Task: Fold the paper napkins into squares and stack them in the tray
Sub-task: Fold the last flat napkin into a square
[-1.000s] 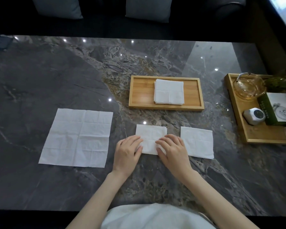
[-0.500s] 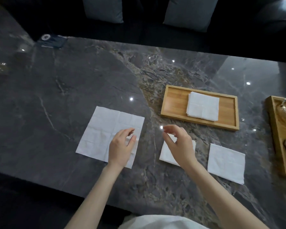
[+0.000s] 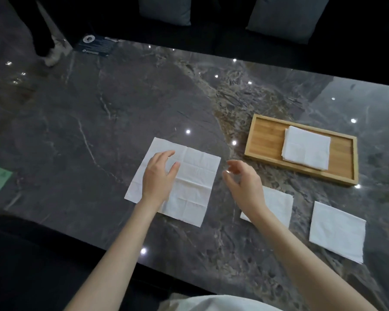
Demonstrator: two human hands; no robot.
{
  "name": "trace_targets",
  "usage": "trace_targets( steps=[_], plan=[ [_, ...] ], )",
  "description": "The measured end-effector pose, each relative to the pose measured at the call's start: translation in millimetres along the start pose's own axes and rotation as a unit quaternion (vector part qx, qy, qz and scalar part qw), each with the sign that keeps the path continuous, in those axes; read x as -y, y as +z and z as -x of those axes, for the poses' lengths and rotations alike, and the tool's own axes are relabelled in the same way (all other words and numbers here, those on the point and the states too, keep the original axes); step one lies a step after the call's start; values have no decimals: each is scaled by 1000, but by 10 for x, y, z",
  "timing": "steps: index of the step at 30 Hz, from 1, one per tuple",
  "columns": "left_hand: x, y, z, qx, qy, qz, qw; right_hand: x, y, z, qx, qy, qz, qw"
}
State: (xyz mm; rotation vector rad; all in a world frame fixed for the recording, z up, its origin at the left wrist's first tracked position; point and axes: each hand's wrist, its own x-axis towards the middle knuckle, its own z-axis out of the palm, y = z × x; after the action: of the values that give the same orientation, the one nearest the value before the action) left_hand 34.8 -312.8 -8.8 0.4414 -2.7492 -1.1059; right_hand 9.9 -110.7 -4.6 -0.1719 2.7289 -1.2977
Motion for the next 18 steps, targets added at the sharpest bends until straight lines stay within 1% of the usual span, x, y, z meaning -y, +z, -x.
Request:
trace_targets(
  steps=[3,6,10,12,15,18],
  plan=[
    [227,-69,-172,25,-6,-19,999,34,196,-97,-28,32,27,999],
    [445,-121,-367,43,7,-52,998,20,380,-199,-56,62,68,994],
    [640,-143,-645,65,40,-102,992,-3,556,-315,-81,59,131,986],
    [682,-125,-782,80,51,-123,988,0,613,-377,-78,58,170,981],
    [703,-99,-927,98,64,-135,984,10,671,-429,-54,59,222,972],
    [723,-76,-978,93,86,-141,982,7,675,-427,-58,60,231,969]
  ],
)
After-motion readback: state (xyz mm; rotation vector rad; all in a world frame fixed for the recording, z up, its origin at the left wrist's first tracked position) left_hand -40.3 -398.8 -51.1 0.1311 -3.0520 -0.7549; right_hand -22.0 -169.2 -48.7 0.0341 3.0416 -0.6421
